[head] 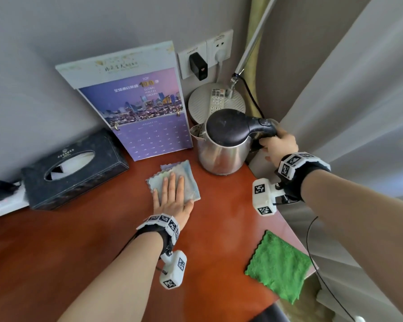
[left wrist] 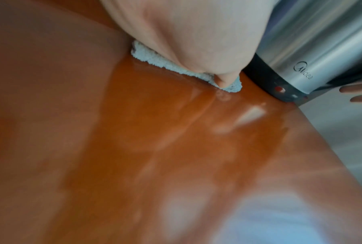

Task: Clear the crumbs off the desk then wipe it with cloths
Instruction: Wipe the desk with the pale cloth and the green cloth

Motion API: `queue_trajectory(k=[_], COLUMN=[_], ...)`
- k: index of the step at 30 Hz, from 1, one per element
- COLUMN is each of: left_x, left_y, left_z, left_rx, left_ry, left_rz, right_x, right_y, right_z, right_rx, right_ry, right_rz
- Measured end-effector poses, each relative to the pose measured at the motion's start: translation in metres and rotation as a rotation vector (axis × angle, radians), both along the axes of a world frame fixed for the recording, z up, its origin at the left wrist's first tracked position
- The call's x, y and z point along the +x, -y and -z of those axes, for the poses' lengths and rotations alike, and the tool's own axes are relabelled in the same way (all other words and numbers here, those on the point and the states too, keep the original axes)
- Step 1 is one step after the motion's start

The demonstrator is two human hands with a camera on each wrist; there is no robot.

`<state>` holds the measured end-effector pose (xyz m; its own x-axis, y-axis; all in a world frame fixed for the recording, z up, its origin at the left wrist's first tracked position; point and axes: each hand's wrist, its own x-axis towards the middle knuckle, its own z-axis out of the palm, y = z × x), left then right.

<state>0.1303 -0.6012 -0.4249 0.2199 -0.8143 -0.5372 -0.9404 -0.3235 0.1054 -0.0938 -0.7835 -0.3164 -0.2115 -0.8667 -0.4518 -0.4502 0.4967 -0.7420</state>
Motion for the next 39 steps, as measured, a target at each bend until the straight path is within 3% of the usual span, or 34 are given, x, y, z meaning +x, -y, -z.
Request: queue_trajectory(k=[8,15,22,30,39], left_x=[-0.040,-0.069,-0.094,-0.080,-0.099], left_y=[-0.115,-0.079,-0.044,-0.103,-0.080], left_z=[0.021,0.023,0.030,0.030,0.029], left_rx=[-0.112,-0.220,-0.253,-0.301,-0.288], left_ry=[-0.027,-0.055,-0.004,-0.056,-0.043], left_rz=[0.125,0.252,0.309,0.533,0.504], right_x=[-0.012,-0.036,-0.057,-0.058,-0.077], right_y=[-0.039,-0.099,-0.128,-0.137,-0.124], right_z=[0.006,0.058,0.075,0.071,0.068], right_rx=[0.114,0.335,0.335,0.333,0.302], right_ry=[-0.141,-0.411,-0.427,-0.423,-0.307], right_rz=[-0.085,-0.349,-0.413,-0.390,-0.372])
